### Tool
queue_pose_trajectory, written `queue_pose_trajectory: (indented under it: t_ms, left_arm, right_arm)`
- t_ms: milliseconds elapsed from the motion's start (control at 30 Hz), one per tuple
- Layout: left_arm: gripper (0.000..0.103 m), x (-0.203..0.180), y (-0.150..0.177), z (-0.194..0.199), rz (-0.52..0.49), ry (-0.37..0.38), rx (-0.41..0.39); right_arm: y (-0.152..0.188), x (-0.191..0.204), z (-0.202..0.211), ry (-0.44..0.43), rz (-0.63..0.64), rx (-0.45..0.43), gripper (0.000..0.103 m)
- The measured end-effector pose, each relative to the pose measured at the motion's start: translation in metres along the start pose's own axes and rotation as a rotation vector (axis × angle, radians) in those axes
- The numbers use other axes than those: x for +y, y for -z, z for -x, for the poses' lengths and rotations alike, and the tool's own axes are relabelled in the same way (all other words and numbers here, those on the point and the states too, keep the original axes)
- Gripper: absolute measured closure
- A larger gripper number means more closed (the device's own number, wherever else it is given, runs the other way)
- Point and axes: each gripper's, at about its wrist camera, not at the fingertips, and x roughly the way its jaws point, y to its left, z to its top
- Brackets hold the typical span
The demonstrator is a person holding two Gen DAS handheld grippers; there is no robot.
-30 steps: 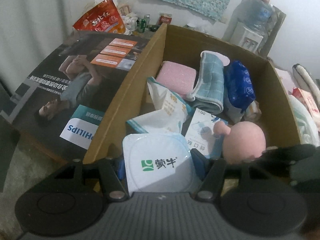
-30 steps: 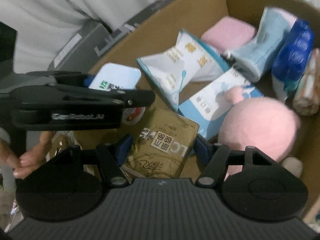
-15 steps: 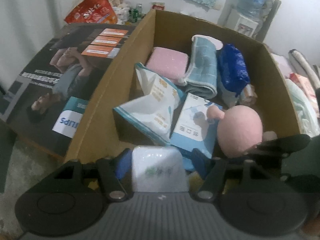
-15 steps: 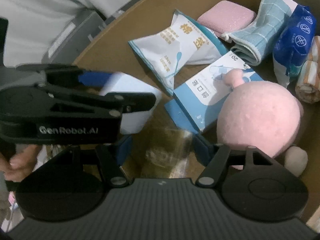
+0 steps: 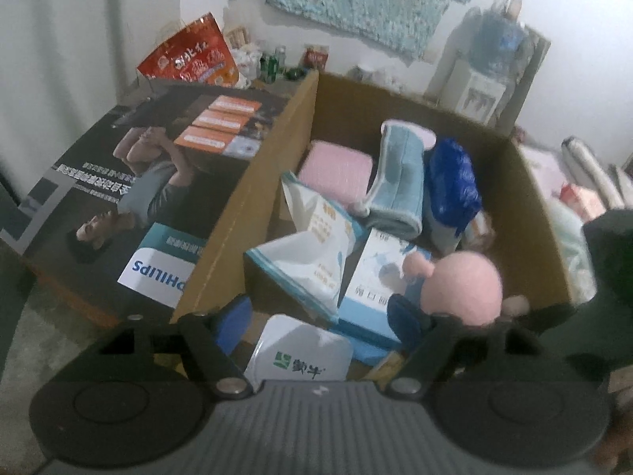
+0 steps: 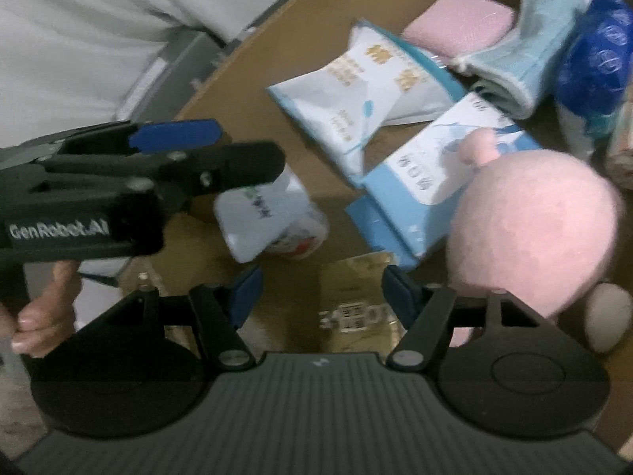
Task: Organize soft objects
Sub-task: 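Open both tools to drop the yogurt cup and gold packet into the box, then move both tools back over the bed toward the green scrunchie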
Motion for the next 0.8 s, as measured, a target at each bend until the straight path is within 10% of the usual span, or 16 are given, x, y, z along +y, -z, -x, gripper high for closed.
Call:
queue_pose_trajectory:
  t_ms: [467,800]
  left_arm:
    - [0.015,0.004,0.008,0.041,0.011,-0.013,-0.149]
    - [0.014,0.005,0.017,0.063,0.055,0.023,-0.179]
  right_arm:
    - [-0.008,0.015,-0.012,0.111,0.024,0.075,0.029]
    - [0.011,0.004,0.054,0.011,-0.004,-0.157,0.028]
